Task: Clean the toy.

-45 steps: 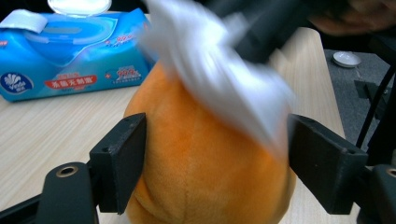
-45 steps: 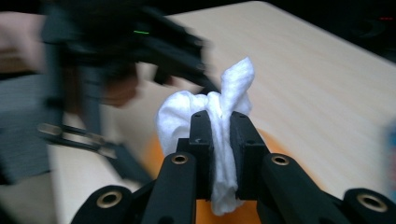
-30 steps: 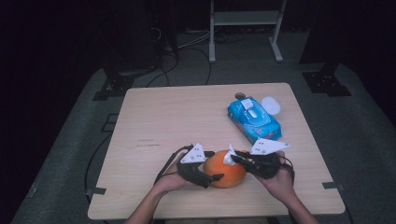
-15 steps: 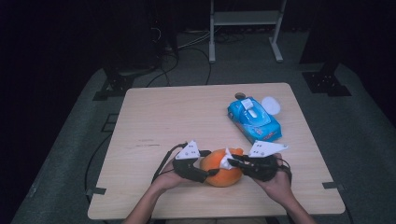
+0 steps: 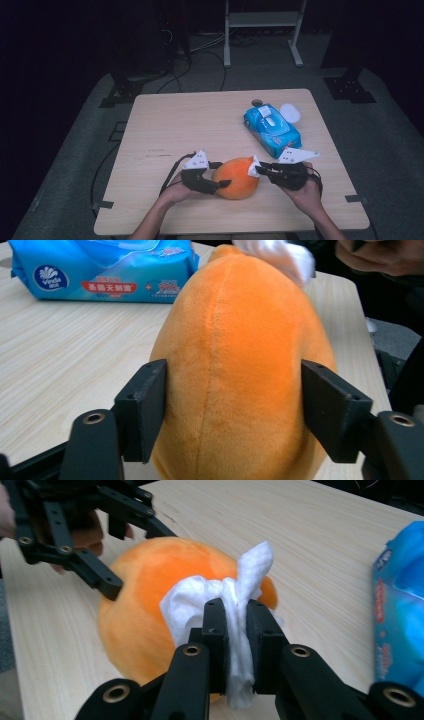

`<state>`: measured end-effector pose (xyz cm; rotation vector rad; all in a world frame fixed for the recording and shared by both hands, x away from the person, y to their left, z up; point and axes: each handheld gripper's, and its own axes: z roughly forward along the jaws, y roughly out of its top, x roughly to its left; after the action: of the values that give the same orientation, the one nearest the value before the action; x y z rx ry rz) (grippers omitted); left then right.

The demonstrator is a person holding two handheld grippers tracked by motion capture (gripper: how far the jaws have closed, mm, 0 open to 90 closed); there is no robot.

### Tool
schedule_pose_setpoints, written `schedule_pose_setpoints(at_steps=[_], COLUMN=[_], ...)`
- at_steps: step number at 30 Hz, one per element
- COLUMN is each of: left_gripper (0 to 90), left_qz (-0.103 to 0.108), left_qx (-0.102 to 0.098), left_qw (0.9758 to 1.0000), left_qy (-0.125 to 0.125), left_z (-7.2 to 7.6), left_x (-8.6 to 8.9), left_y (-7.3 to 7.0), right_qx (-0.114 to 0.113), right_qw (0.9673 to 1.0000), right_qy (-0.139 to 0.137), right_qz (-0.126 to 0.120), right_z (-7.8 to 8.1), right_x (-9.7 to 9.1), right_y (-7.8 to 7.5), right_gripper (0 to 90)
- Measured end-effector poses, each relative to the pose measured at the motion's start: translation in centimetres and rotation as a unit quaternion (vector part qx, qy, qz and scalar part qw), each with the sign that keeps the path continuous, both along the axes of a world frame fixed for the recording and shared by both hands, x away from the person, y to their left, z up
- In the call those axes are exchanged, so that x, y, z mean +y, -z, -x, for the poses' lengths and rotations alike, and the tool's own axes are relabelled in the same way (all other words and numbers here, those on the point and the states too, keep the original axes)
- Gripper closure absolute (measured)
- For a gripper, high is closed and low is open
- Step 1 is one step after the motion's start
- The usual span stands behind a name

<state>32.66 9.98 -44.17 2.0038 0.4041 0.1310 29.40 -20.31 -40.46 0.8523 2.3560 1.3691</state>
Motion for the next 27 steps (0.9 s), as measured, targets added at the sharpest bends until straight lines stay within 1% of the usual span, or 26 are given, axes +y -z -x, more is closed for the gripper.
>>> schedule_pose_setpoints(at_steps=[2, 3, 4, 6, 8, 11, 12, 13, 16, 18, 21, 25, 27], left_gripper=[28.0, 27.1, 27.0, 27.7, 29.8, 31.5, 31.6, 31.6, 31.5, 31.5, 31.3, 31.2, 31.2], left_qz=[0.005, 0.009, 0.012, 0.011, 0.013, 0.01, 0.01, 0.01, 0.012, 0.013, 0.012, 0.011, 0.011], left_qx=[0.003, 0.007, 0.01, 0.009, 0.012, 0.01, 0.01, 0.011, 0.011, 0.012, 0.011, 0.007, 0.007], left_qw=[0.9999, 0.9998, 0.9997, 0.9998, 0.9998, 0.9999, 0.9999, 0.9999, 0.9998, 0.9998, 0.9998, 0.9999, 0.9999], left_qy=[-0.012, -0.018, -0.018, -0.013, -0.011, -0.007, -0.007, -0.008, -0.007, -0.008, -0.007, -0.004, -0.002], left_z=[-0.2, -0.2, -0.2, -0.2, -0.1, -0.1, -0.1, -0.1, -0.1, 0.0, 0.0, 0.0, 0.1], left_x=[-0.1, -0.1, -0.1, 0.1, 0.1, 0.1, 0.1, 0.1, 0.1, 0.1, 0.1, 0.1, 0.0], left_y=[0.1, 0.2, 0.3, 0.3, 0.2, 0.2, 0.2, 0.2, 0.2, 0.2, 0.2, 0.2, 0.2], right_qx=[-0.009, -0.009, -0.01, -0.017, -0.014, 0.0, 0.0, 0.01, 0.02, 0.024, 0.041, 0.051, 0.051], right_qw=[0.9999, 0.9998, 0.9997, 0.9992, 0.9992, 0.9995, 0.9995, 0.9998, 0.9997, 0.9996, 0.9988, 0.9982, 0.9981], right_qy=[-0.009, -0.016, -0.024, -0.034, -0.036, -0.03, -0.03, -0.018, -0.007, 0.002, 0.011, 0.022, 0.021], right_qz=[0.003, 0.002, 0.004, 0.014, 0.011, -0.002, -0.002, -0.007, -0.015, -0.015, -0.024, -0.024, -0.026], right_z=[0.4, 0.7, 0.9, 1.3, 1.3, 0.7, 0.7, 0.2, -0.3, -0.6, -1.1, -1.5, -1.6], right_x=[0.8, 1.2, 1.7, 2.4, 2.3, 1.4, 1.4, 0.6, 0.0, -0.4, -1.0, -1.5, -1.6], right_y=[-0.1, -0.1, 0.0, 0.0, 0.0, 0.2, 0.2, 0.4, 0.6, 0.8, 1.3, 1.6, 1.5], right_gripper=[79.3, 79.3, 79.3, 79.3, 79.3, 79.2, 79.2, 79.2, 79.1, 79.1, 79.0, 79.0, 79.0])
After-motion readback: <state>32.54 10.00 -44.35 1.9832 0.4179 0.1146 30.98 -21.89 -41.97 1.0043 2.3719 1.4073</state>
